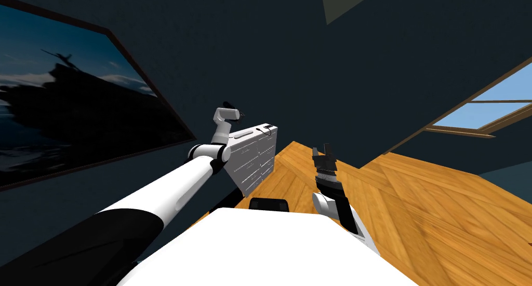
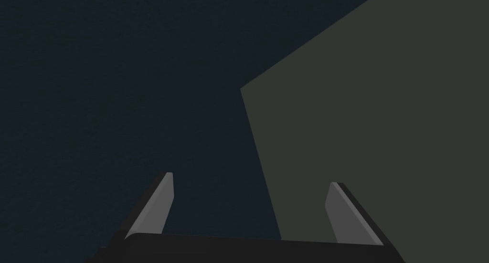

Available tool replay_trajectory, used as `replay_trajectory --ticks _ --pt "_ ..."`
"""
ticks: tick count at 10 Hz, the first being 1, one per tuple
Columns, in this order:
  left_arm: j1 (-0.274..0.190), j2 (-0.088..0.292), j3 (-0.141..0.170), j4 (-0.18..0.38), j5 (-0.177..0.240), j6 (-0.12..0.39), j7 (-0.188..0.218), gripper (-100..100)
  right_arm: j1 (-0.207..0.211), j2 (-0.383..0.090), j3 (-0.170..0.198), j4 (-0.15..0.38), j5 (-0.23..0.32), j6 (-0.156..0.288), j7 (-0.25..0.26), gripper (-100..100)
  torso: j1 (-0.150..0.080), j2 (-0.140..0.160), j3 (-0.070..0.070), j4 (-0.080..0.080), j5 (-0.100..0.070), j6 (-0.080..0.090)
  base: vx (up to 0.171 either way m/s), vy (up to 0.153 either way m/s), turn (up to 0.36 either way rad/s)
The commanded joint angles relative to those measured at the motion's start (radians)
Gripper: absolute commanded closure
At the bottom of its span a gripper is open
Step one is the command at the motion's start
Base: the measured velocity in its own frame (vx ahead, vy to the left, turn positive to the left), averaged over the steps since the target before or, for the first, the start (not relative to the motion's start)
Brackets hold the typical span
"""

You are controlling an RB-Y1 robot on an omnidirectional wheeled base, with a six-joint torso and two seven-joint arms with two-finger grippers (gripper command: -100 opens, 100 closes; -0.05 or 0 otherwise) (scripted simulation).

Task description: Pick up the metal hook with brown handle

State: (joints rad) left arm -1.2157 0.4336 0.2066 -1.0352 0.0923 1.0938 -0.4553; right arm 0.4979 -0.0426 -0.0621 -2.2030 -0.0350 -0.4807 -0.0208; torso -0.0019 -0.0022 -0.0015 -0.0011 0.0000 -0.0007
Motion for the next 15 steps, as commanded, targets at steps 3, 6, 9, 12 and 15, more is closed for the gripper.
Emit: replay_trajectory --ticks 3,6,9,12,15 --pt "-0.064 -0.003 -0.003 0.08 0.008 0.087 -0.018 -100 0.0 0.0 0.0 0.0 0.0 0.0 0.0 0 -0.001 -0.001 -0.001 0.0 0.0 0.0 0.047 -0.019 -0.034" --pt "-0.124 -0.007 -0.007 0.154 0.015 0.159 -0.034 -100 0.0 0.0 0.0 0.0 0.0 0.0 0.0 0 -0.001 -0.001 -0.001 0.0 0.0 0.0 0.05 -0.02 -0.033" --pt "-0.218 -0.016 -0.017 0.257 0.026 0.251 -0.063 -100 0.0 0.0 0.0 0.0 0.0 0.0 0.0 0 0.0 -0.001 -0.001 0.0 0.0 0.0 0.062 -0.021 -0.054" --pt "-0.276 -0.021 -0.022 0.359 0.031 0.32 -0.076 -100 0.0 0.0 0.0 0.0 0.0 0.0 0.0 0 0.0 0.0 0.0 0.0 0.0 0.0 0.051 -0.013 -0.027" --pt "-0.317 -0.027 -0.028 0.401 0.035 0.398 -0.089 -100 0.0 0.0 0.0 0.0 0.0 0.0 0.0 0 0.001 0.0 0.0 0.0 0.0 0.0 0.04 -0.011 -0.025"
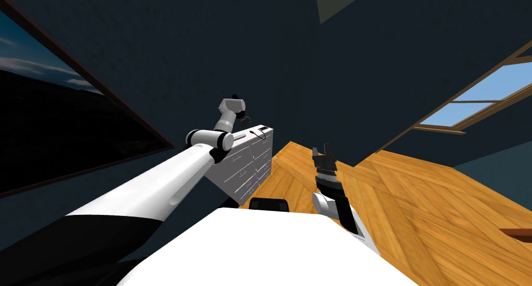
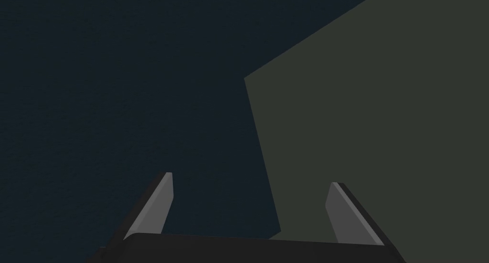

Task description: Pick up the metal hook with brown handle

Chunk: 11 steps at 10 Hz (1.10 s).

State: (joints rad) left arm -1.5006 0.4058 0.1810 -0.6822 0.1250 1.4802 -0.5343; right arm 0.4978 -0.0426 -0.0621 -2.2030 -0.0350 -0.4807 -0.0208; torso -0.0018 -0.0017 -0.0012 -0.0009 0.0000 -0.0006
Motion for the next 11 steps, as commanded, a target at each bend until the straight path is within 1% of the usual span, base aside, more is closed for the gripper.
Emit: replay_trajectory --ticks 1,2,3,4,5,6,7,8,9,10,11 --pt "-0.033 0.001 -0.003 0.05 0.002 0.026 -0.01 -100 0.0 0.0 0.0 0.0 0.0 0.0 0.0 0 0.0 0.0 0.0 0.0 0.0 0.0 0.047 -0.009 -0.031" --pt "-0.033 0.001 -0.003 0.074 0.002 0.026 -0.01 -100 0.0 0.0 0.0 0.0 0.0 0.0 0.0 0 0.0 0.0 0.0 0.0 0.0 0.0 0.027 -0.007 0.005" --pt "-0.069 -0.004 -0.008 0.126 0.006 0.066 -0.021 -100 0.0 0.0 0.0 0.0 0.0 0.0 0.0 0 0.001 0.0 0.0 0.0 0.0 0.0 0.048 -0.009 -0.042" --pt "-0.069 -0.004 -0.008 0.127 0.006 0.078 -0.021 -100 0.0 0.0 0.0 0.0 0.0 0.0 0.0 0 0.0 -0.001 0.0 0.0 0.0 0.0 0.052 -0.014 -0.027" --pt "-0.069 -0.004 -0.008 0.132 0.006 0.078 -0.021 -100 0.0 0.0 0.0 0.0 0.0 0.0 0.0 0 0.0 -0.001 -0.001 0.0 0.0 0.0 0.023 -0.009 0.003" --pt "-0.101 -0.009 -0.014 0.177 0.009 0.126 -0.03 -100 0.0 0.0 0.0 0.0 0.0 0.0 0.0 0 0.001 0.0 0.0 0.0 0.0 0.0 0.04 -0.006 -0.05" --pt "-0.101 -0.009 -0.014 0.186 0.009 0.126 -0.03 -100 0.0 0.0 0.0 0.0 0.0 0.0 0.0 0 0.0 0.0 0.0 0.0 0.0 0.0 0.044 -0.002 -0.024" --pt "-0.129 -0.013 -0.019 0.235 0.012 0.162 -0.039 -100 0.0 0.0 0.0 0.0 0.0 0.0 0.0 0 0.001 0.0 0.0 0.0 0.0 -0.001 0.057 -0.009 -0.028" --pt "-0.129 -0.013 -0.019 0.233 0.012 0.168 -0.039 -100 0.0 0.0 0.0 0.0 0.0 0.0 0.0 0 0.001 -0.001 -0.001 0.0 0.0 0.0 0.044 -0.008 -0.016" --pt "-0.152 -0.016 -0.024 0.279 0.014 0.205 -0.046 -100 0.0 0.0 0.0 0.0 0.0 0.0 0.0 0 0.001 -0.001 0.0 0.0 0.0 -0.001 0.044 -0.011 -0.029" --pt "-0.17 -0.018 -0.029 0.306 0.016 0.235 -0.053 -100 0.0 0.0 0.0 0.0 0.0 0.0 0.0 0 0.0 0.0 0.0 0.0 0.0 0.0 0.064 -0.007 -0.041"
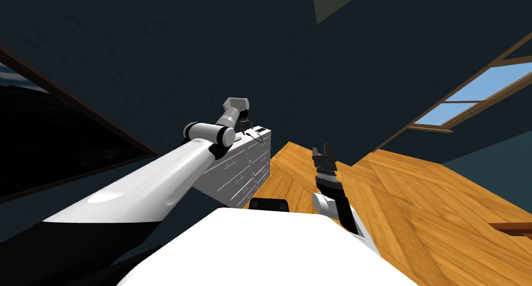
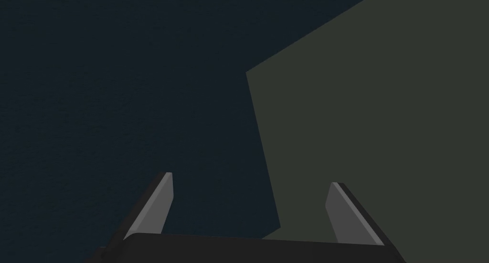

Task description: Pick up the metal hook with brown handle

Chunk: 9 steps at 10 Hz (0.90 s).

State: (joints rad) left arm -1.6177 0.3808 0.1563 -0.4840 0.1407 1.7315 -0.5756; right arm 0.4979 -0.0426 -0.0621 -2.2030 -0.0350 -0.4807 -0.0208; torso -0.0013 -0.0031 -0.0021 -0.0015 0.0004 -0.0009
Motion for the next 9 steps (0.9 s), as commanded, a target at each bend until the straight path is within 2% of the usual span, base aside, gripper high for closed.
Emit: replay_trajectory --ticks 1,3,4,5,7,9 --pt "-0.05 0.007 -0.004 0.05 0.0 -0.015 -0.011 -100 0.0 0.0 0.0 0.0 0.0 0.0 0.0 0 0.0 0.0 0.0 0.0 0.0 0.0 0.045 -0.003 -0.017" --pt "-0.053 0.007 -0.004 0.112 0.0 -0.015 -0.011 -100 0.0 0.0 0.0 0.0 0.0 0.0 0.0 0 0.0 0.002 0.001 0.001 0.0 0.0 0.009 -0.001 0.001" --pt "-0.053 0.007 -0.004 0.118 0.0 -0.015 -0.011 -100 0.0 0.0 0.0 0.0 0.0 0.0 0.0 0 0.001 0.003 0.002 0.001 0.0 0.0 -0.005 -0.001 0.0" --pt "-0.068 0.005 -0.008 0.148 0.002 0.01 -0.016 -100 0.0 0.0 0.0 0.0 0.0 0.0 0.0 0 0.001 0.004 0.002 0.001 0.0 0.0 0.014 -0.004 -0.022" --pt "-0.068 0.005 -0.008 0.148 0.002 0.01 -0.016 -100 0.0 0.0 0.0 0.0 0.0 0.0 0.0 0 0.001 0.003 0.002 0.001 0.0 0.0 0.02 -0.001 -0.006" --pt "-0.085 0.002 -0.013 0.187 0.003 0.042 -0.022 -100 0.0 0.0 0.0 0.0 0.0 0.0 0.0 0 0.001 0.003 0.002 0.001 0.0 0.0 0.024 -0.002 -0.019"
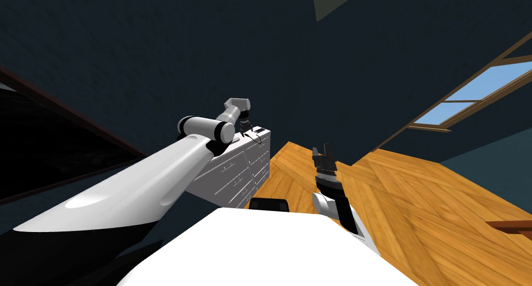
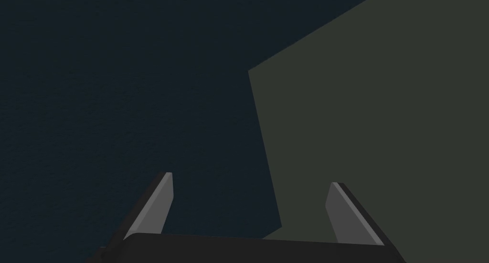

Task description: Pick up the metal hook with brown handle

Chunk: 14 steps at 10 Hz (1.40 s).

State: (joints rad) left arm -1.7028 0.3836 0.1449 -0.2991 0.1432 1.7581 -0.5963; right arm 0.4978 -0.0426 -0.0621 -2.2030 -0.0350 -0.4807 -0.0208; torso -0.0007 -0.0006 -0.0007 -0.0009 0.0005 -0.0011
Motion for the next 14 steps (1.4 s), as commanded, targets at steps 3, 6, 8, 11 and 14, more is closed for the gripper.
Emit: replay_trajectory --ticks 3,6,8,11,14 --pt "0.025 -0.01 -0.001 0.003 0.0 -0.025 0.004 -100 0.0 0.0 0.0 0.0 0.0 0.0 0.0 0 0.0 0.001 0.001 0.0 0.0 0.0 0.005 0.003 -0.01" --pt "0.011 -0.01 -0.001 0.121 0.0 -0.038 0.004 -100 0.0 0.0 0.0 0.0 0.0 0.0 0.0 0 0.001 0.002 0.001 0.0 0.0 0.0 0.0 0.007 -0.004" --pt "0.029 -0.01 -0.001 0.003 0.0 -0.025 0.004 -100 0.0 0.0 0.0 0.0 0.0 0.0 0.0 0 0.001 0.001 0.001 0.0 0.0 0.0 0.0 0.0 0.0" --pt "0.025 -0.01 -0.001 0.003 0.0 -0.025 0.004 -100 0.0 0.0 0.0 0.0 0.0 0.0 0.0 0 0.0 0.002 0.001 0.001 0.0 0.0 0.0 0.0 0.0" --pt "0.041 -0.016 -0.002 0.004 0.0 -0.044 0.007 -100 0.0 0.0 0.0 0.0 0.0 0.0 0.0 0 0.001 0.002 0.001 0.001 0.0 0.0 0.0 0.006 -0.009"
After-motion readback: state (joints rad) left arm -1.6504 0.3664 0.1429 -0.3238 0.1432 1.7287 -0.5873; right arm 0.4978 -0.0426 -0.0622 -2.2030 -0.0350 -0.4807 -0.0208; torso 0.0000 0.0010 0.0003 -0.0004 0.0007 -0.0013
